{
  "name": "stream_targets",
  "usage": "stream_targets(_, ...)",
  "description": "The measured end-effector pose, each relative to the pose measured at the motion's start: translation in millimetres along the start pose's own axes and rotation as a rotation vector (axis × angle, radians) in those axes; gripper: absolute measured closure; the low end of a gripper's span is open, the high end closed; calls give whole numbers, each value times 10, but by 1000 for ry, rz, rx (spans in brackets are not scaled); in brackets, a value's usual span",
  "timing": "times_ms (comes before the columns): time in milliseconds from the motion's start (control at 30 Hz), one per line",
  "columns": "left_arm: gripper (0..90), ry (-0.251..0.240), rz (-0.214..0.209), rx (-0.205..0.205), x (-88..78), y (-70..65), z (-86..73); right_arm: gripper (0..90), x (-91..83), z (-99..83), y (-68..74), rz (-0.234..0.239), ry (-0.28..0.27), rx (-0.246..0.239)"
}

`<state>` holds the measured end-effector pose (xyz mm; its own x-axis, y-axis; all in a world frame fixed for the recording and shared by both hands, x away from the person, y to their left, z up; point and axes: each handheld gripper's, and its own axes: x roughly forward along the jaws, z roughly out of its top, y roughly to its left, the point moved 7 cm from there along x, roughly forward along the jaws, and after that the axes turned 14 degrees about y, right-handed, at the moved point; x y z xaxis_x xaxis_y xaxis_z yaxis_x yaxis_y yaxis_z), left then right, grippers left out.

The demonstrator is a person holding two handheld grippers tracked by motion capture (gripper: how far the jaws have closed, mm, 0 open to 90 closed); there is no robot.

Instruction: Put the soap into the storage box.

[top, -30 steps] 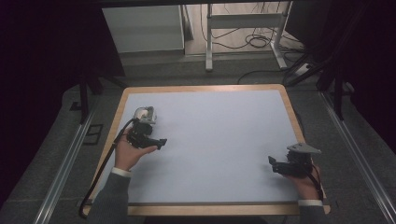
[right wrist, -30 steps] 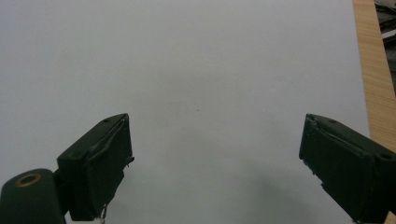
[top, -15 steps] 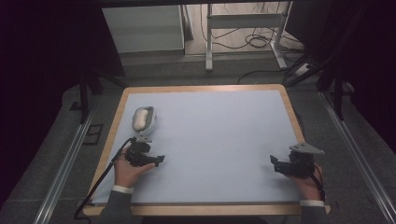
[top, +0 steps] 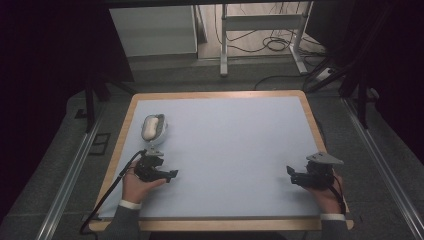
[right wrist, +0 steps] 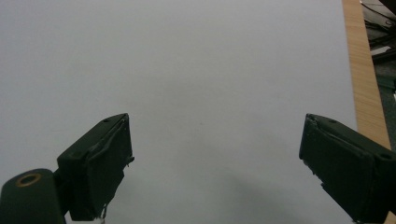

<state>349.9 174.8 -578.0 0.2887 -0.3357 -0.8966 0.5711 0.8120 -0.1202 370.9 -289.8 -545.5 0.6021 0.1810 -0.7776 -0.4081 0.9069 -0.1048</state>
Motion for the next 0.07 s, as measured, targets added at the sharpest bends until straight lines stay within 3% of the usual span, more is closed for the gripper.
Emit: stream_targets(67,244,-1,-2,5,-2,-7,1,93,15,20,32,1,0,-14)
